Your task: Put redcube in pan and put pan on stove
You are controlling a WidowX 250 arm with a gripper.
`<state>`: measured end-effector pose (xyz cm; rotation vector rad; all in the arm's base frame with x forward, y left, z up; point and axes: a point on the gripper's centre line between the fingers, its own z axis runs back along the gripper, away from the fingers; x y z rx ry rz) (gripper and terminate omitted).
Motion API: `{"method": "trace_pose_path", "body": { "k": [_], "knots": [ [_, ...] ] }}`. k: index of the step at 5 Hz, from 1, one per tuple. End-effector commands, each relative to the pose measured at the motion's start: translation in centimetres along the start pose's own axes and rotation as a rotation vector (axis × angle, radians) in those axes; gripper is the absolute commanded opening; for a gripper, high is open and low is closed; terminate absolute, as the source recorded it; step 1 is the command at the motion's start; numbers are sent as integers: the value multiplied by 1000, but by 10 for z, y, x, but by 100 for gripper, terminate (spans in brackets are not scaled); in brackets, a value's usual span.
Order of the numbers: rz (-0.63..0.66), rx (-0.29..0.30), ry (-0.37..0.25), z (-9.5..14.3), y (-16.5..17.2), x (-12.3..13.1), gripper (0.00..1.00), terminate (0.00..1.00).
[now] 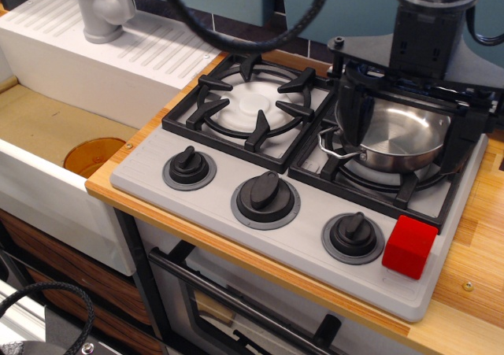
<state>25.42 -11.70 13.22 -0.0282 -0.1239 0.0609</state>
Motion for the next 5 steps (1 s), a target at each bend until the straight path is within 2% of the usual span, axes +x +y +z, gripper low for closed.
{"method": "trace_pose_path", "body": {
  "k": [1,2,3,5],
  "knots": [
    [0,0,0,0,0,0,100,0],
    [-12,-3,-47,-22,-7,1,100,0],
    [-44,-4,-64,-38,-11,8,100,0],
    [-68,-7,-98,-54,-17,17,100,0]
  ]
}}
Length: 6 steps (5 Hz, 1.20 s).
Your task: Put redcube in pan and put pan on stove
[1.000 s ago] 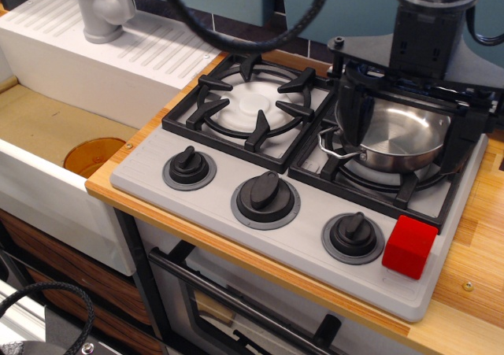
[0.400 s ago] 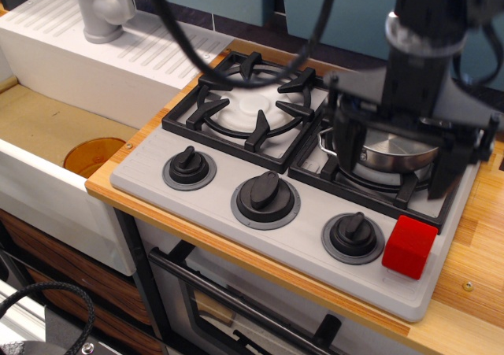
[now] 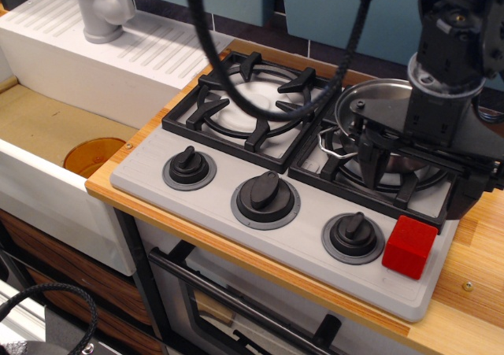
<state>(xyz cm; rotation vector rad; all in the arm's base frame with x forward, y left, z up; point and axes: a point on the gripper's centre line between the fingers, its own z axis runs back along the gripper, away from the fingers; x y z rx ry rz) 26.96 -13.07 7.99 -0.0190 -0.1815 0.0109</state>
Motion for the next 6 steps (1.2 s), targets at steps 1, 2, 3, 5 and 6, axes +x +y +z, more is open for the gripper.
{"method": "trace_pose_path", "body": {
  "k": [1,2,3,5,6],
  "knots": [
    [-34,-11,-48,-5,-2,11,100,0],
    [-37,-10,-44,-6,-2,10,100,0],
    [-22,-9,-64,-10,-8,8,100,0],
    [-20,-4,-90,-20,-15,4,100,0],
    [-22,-6,-101,-25,-16,3,100,0]
  ]
}}
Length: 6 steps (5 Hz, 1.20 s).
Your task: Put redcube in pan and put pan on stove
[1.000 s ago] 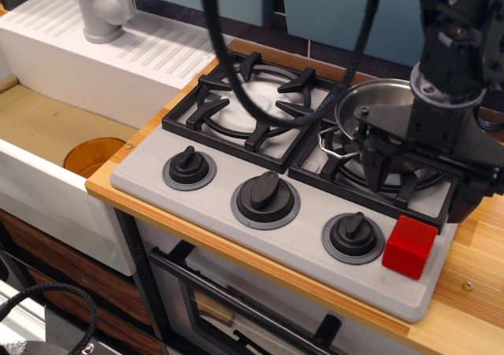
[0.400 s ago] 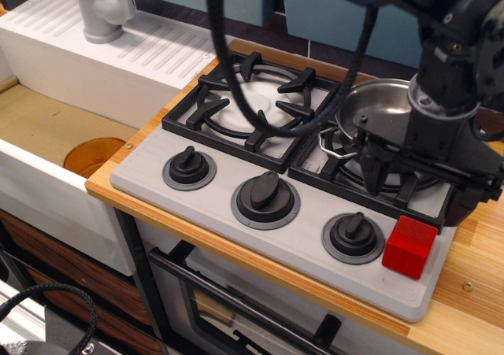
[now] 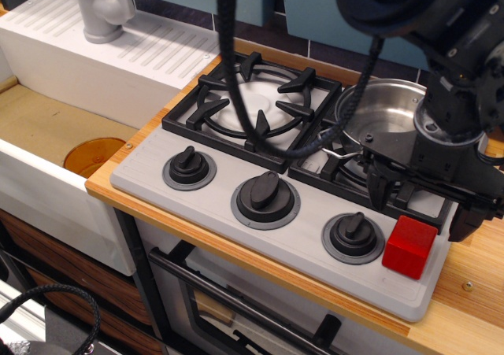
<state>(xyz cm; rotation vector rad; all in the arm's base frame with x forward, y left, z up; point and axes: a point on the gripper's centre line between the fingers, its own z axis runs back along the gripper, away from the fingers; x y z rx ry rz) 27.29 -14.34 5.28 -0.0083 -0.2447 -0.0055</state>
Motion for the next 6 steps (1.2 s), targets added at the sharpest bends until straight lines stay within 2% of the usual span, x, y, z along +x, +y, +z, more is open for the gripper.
{"method": "trace_pose_path", "body": {
  "k": [1,3,4,6],
  "knots": [
    [-14,-16,-47,-4,-2,5,100,0],
    [-17,-24,-61,-15,1,-3,100,0],
    [17,-31,-60,-22,-1,-5,0,0],
    [10,-27,-45,-21,3,-3,0,0]
  ]
}}
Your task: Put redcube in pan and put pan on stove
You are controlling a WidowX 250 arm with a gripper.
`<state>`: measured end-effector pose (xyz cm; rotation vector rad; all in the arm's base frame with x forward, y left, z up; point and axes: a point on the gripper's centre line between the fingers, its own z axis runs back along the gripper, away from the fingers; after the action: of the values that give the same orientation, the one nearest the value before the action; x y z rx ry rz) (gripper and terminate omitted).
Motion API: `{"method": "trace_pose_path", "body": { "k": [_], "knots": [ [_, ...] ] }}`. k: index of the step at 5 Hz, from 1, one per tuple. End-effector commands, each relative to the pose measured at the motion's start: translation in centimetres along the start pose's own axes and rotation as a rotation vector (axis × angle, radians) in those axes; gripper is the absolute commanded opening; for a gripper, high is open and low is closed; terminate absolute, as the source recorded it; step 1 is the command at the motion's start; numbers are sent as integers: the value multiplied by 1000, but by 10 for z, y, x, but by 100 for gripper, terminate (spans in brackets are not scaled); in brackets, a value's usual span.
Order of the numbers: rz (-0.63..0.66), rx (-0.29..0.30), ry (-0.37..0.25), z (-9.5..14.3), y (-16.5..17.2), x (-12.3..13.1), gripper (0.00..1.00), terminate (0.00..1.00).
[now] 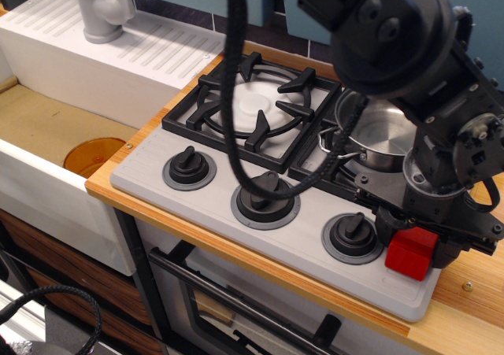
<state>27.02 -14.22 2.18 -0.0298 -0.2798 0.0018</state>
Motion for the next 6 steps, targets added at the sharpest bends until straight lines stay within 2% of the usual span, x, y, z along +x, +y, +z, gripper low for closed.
{"method": "trace_pose_path", "body": {
  "k": [1,2,3,4,5,6],
  "knots": [
    [2,10,12,23,0,7,0,0],
    [-3,38,59,53,-1,16,0,0],
    [-11,60,109,84,0,35,0,0],
    [-37,66,148,104,6,63,0,0],
    [-73,56,170,104,14,94,0,0],
    [-97,37,159,87,18,119,0,0]
  ]
}}
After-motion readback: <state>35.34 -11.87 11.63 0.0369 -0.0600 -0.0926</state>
